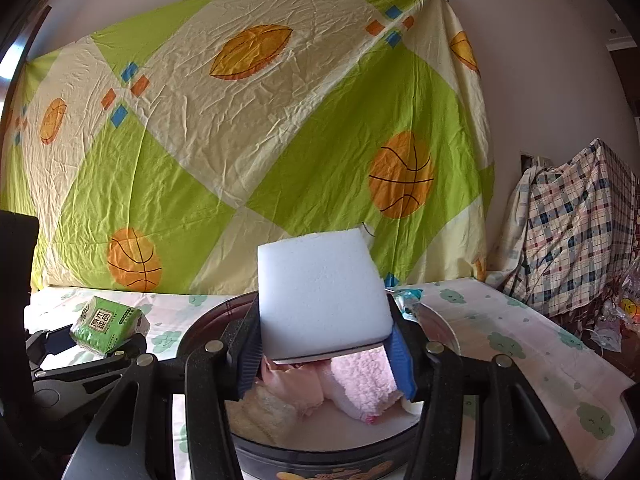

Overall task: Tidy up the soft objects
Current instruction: 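Carry the tissue pack and white sponge up and over the tin, then lower the tissue pack and sponge into the tin and open both tools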

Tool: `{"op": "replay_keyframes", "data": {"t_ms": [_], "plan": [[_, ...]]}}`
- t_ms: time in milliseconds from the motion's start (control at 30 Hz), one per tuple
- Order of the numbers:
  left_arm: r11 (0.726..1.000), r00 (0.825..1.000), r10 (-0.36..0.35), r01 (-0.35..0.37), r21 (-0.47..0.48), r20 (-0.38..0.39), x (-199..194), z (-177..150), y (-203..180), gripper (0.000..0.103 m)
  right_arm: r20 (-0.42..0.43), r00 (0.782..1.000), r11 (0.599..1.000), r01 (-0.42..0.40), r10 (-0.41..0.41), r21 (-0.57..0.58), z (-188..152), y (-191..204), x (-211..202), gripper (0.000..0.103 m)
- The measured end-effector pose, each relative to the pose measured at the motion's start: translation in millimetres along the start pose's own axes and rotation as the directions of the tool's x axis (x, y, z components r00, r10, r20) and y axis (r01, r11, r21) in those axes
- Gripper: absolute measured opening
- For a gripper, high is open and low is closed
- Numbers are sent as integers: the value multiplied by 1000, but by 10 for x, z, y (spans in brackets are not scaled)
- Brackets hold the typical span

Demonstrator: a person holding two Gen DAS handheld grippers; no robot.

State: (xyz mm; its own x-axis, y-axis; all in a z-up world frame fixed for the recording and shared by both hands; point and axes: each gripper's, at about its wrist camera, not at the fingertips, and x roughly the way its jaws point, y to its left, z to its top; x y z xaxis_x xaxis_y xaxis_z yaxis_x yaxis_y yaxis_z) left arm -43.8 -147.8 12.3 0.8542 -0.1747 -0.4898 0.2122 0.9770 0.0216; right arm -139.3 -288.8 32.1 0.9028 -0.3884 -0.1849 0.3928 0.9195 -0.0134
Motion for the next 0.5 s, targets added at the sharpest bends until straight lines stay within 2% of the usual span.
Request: {"op": "replay_keyframes", "data": {"t_ms": [500], "plan": [[996,997,-83,83,37,-2,122,122,-572,70,7,998,997,70,-70,16,64,-382,174,56]]}}
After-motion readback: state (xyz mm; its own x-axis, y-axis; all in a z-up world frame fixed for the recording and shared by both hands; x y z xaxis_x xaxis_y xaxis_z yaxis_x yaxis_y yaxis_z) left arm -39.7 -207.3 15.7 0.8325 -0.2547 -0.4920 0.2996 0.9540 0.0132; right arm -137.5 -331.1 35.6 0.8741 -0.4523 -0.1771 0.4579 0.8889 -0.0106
